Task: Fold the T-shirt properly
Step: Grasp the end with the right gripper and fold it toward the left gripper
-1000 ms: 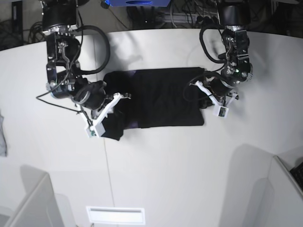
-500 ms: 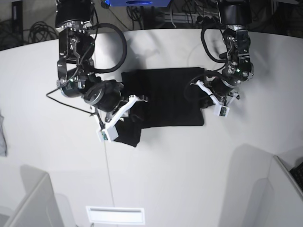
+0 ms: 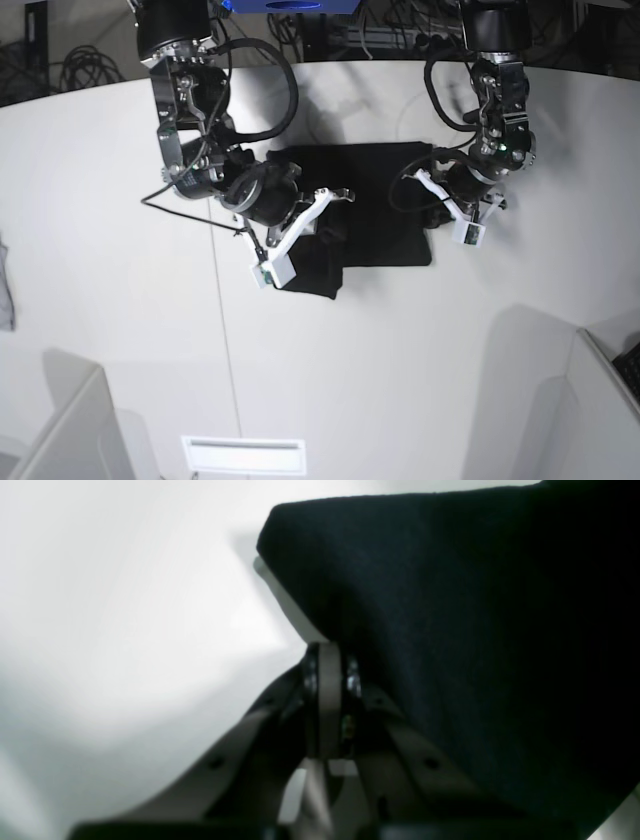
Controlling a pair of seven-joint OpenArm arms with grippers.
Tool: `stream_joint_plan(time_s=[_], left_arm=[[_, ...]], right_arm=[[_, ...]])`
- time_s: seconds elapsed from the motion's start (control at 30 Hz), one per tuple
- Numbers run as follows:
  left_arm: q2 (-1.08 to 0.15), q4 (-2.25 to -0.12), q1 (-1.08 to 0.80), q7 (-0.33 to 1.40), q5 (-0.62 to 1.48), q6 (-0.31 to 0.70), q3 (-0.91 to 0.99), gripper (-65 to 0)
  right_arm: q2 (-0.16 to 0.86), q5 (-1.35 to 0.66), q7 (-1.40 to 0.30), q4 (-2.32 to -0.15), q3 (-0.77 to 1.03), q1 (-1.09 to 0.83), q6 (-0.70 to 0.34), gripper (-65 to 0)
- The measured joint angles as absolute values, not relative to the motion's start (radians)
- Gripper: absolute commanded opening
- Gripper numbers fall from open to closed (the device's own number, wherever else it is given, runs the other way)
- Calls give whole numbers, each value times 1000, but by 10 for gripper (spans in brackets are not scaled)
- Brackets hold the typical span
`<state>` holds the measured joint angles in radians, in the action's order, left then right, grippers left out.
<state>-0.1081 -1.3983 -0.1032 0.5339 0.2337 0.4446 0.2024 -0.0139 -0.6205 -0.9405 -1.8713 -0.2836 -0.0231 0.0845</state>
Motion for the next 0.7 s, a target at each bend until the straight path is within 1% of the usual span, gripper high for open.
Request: stream_joint_plan(time_s=[0.1, 0.33, 0.4, 0.63, 0.7], left_arm=[[-109, -1430, -126, 545, 229, 442, 204, -650], [-118, -1448, -136, 557, 218, 442, 203, -650], [-122, -1448, -138, 559, 220, 443, 202, -650], [-136, -1449, -153, 548, 231, 444, 204, -650], [-136, -1451, -158, 538, 231, 444, 204, -650]], right_arm=[[-6, -622, -873, -1825, -330, -20, 98, -650], [-11, -624, -835, -1740, -435, 1, 99, -650], [-11, -624, -789, -1726, -454, 4, 102, -650], [-8, -623, -745, -1630, -499, 37, 109, -650], [-11, -625, -735, -1615, -520, 49, 134, -650]])
